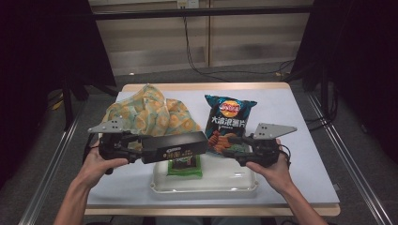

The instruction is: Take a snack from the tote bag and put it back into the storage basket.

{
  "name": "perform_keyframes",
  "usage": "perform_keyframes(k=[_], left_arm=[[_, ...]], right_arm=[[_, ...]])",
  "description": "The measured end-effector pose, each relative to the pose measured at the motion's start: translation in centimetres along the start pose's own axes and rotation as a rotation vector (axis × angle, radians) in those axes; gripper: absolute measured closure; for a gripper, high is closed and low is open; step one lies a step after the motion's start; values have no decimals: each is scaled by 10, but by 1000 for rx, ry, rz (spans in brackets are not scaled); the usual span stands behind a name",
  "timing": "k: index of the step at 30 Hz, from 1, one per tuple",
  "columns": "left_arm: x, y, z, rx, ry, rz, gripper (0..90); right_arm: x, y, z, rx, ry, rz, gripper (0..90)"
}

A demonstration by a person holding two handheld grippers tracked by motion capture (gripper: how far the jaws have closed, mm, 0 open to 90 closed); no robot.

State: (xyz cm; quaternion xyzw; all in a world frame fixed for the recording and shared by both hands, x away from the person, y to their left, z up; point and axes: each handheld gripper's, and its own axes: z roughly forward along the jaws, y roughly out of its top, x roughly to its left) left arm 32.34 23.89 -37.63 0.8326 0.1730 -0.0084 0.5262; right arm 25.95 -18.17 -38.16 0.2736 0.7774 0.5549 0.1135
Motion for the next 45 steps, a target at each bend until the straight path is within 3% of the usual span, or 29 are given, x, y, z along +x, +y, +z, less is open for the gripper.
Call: perform_keyframes(k=[13, 20, 29, 32, 37, 45], left_arm=[[-8, -8, 36, 16, -72, 6, 431], [-12, -13, 61, 28, -133, 23, 432], [-19, -12, 86, 55, -175, 45, 431], [-20, -12, 89, 68, -179, 64, 431], [-23, -14, 96, 56, -195, 53, 430], [-22, -18, 101, 130, -211, 90, 430]], right_arm=[[4, -18, -24, -14, -24, 23, 481], [5, -23, -33, -32, -36, 32, 478], [5, -25, -32, -28, -31, 35, 474], [4, -24, -34, -35, -33, 34, 473], [3, -25, -34, -29, -36, 36, 472], [4, -28, -30, -18, -25, 39, 463]])
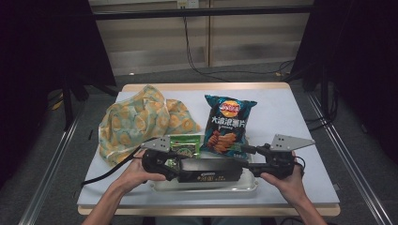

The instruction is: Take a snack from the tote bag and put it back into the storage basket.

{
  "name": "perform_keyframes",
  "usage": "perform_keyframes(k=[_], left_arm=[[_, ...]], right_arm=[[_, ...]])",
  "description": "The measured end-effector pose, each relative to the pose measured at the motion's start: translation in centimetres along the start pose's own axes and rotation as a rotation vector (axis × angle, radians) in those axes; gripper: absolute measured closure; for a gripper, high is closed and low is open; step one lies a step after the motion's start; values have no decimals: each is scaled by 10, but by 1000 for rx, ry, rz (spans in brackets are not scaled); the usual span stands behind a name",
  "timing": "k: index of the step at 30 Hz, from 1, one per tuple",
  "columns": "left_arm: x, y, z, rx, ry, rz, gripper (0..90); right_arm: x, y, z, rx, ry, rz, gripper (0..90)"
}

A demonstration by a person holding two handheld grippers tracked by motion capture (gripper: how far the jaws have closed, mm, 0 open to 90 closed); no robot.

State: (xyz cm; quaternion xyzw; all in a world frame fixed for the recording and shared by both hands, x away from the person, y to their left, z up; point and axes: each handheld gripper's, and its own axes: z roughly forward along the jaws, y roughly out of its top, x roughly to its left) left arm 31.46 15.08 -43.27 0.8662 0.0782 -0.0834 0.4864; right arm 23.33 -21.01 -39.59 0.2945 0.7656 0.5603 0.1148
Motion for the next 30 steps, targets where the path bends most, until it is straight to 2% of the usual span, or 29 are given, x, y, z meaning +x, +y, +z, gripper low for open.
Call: perform_keyframes(k=[1, 5, 6, 9, 10, 11, 14, 18, 23, 30], left_arm=[[0, -1, 1, 28, 0, 15, 430], [1, -2, 3, 54, -10, 23, 428], [1, -2, 4, 80, -10, 39, 428], [1, -2, 6, 84, -14, 33, 428], [2, -2, 6, 97, -16, 51, 427], [1, -2, 7, 95, -16, 39, 427], [2, -4, 10, 130, -22, 30, 426], [1, -4, 13, 171, -24, 32, 423], [0, -3, 14, 178, -25, 38, 424], [5, 2, 22, 178, -51, 17, 424]], right_arm=[[0, 0, 0, 1, 0, -1, 463], [0, -1, 1, 2, 2, 2, 461], [0, -1, 1, 3, 0, 2, 458], [-1, -1, 2, 4, 2, 4, 455], [-1, -2, 2, 6, 2, 8, 454], [-1, -2, 2, 6, 2, 8, 454], [-1, -2, 3, 10, 2, 5, 451], [-1, -3, 3, 14, 4, 7, 446], [-2, -4, 4, 16, -1, 11, 442], [-2, -4, 6, 22, 6, 13, 438]])
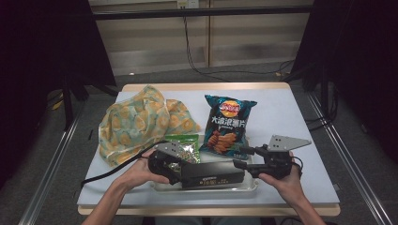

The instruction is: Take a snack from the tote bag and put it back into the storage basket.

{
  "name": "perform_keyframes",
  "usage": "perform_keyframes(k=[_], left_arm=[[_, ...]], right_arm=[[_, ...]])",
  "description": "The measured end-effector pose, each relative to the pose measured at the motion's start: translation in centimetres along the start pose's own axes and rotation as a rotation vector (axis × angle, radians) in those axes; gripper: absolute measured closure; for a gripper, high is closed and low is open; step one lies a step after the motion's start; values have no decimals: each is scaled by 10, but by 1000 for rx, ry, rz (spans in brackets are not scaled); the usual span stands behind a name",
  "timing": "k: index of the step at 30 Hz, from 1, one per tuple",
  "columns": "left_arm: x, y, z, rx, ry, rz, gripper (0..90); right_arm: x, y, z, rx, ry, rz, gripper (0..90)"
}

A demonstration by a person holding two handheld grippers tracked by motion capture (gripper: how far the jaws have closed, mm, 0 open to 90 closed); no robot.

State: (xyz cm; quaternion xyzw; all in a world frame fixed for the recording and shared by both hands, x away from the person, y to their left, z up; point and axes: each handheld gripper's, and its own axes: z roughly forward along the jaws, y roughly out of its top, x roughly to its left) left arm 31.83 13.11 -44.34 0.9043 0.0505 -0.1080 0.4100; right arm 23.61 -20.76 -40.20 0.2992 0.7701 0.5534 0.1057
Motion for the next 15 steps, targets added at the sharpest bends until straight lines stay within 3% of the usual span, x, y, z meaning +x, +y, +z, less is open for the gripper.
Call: perform_keyframes(k=[9, 15], left_arm=[[3, 2, 15, 22, -24, -10, 415], [3, 3, 16, 41, -7, -24, 376]], right_arm=[[0, -1, 2, 6, 3, 3, 431], [1, -1, 4, 9, 9, -4, 431]])
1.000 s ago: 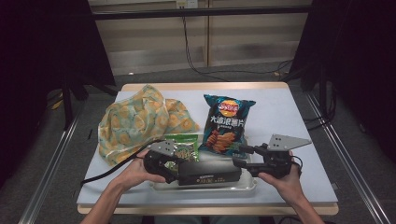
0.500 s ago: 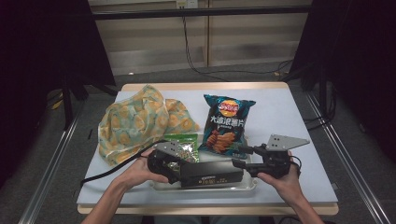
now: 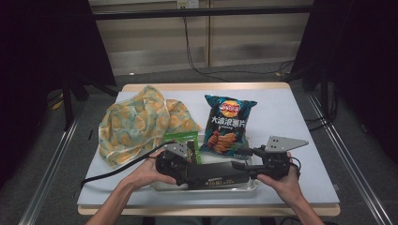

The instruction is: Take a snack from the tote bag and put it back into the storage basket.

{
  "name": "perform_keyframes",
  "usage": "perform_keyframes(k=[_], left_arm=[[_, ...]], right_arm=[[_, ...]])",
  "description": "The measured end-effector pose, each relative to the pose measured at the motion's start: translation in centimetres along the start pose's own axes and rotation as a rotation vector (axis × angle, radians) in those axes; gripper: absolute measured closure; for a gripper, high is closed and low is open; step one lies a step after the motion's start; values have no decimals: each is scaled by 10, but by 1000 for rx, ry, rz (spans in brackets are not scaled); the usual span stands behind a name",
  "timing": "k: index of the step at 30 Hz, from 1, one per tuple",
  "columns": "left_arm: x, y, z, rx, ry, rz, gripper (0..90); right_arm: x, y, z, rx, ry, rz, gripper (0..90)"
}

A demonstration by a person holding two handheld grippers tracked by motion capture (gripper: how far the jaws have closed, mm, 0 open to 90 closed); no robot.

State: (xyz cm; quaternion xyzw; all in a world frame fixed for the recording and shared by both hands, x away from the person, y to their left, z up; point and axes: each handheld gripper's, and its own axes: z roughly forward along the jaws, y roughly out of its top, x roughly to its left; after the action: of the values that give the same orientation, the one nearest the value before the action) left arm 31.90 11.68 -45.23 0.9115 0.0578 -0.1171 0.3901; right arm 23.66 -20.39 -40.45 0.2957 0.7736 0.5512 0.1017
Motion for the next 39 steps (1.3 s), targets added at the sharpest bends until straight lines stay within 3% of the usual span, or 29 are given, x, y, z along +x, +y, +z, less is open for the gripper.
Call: perform_keyframes(k=[3, 4, 6, 7, 11, 12, 15, 16, 17, 19, 20, 21, 22, 23, 24, 27, 29, 32, 34, 35, 39], left_arm=[[-1, 0, -2, -1, 4, -9, 361], [-2, 0, -4, 16, 6, -4, 339], [-1, 0, -12, 5, 7, 10, 313], [-2, 0, -17, -23, 20, 0, 313], [-1, 0, -38, -57, 36, -14, 283], [0, -3, -48, -104, 43, -23, 284], [5, -7, -59, -118, 80, -51, 332], [12, -14, -69, -147, 138, -89, 351], [12, -14, -69, -147, 138, -89, 361], [20, -19, -78, -169, 165, -119, 379], [30, -24, -85, -185, 198, -142, 396], [30, -24, -85, -185, 198, -142, 410], [35, -25, -87, -195, 205, -172, 410], [47, -25, -90, -216, 246, -203, 461], [47, -25, -90, -216, 246, -203, 483], [64, -21, -90, -221, 232, -236, 506], [69, -17, -89, -208, 254, -224, 526], [79, -13, -91, -225, 279, -235, 533], [85, -11, -90, -195, 286, -237, 532], [88, -9, -89, -191, 310, -242, 540], [97, -4, -86, -165, 302, -250, 604]], right_arm=[[-1, 0, -1, -2, -2, 2, 430], [-1, 0, -1, -3, -2, 4, 430], [-1, 0, -3, -5, -6, 7, 428], [-1, 0, -3, -5, -6, 7, 428], [-2, -1, -3, -5, -5, 6, 428], [-2, 0, -4, -7, -6, 6, 428], [-2, 0, -5, -12, -8, 5, 428], [-2, 0, -6, -11, -11, 7, 428], [-2, 0, -6, -11, -11, 7, 428], [-2, 0, -6, -10, -13, 10, 428], [-3, 0, -5, -9, -9, 10, 428], [-3, 0, -5, -9, -9, 10, 428], [-3, -1, -4, -8, -6, 11, 428], [-3, -1, -3, -4, -7, 11, 428], [-3, -1, -3, -4, -7, 11, 428], [-3, -1, -2, -2, -4, 11, 428], [-3, -1, -2, -2, -4, 11, 428], [-4, -1, -3, -2, -6, 12, 428], [-4, -2, -4, -4, -5, 15, 428], [-5, -2, -4, -4, -5, 14, 428], [-4, -2, -4, 0, -4, 13, 428]])
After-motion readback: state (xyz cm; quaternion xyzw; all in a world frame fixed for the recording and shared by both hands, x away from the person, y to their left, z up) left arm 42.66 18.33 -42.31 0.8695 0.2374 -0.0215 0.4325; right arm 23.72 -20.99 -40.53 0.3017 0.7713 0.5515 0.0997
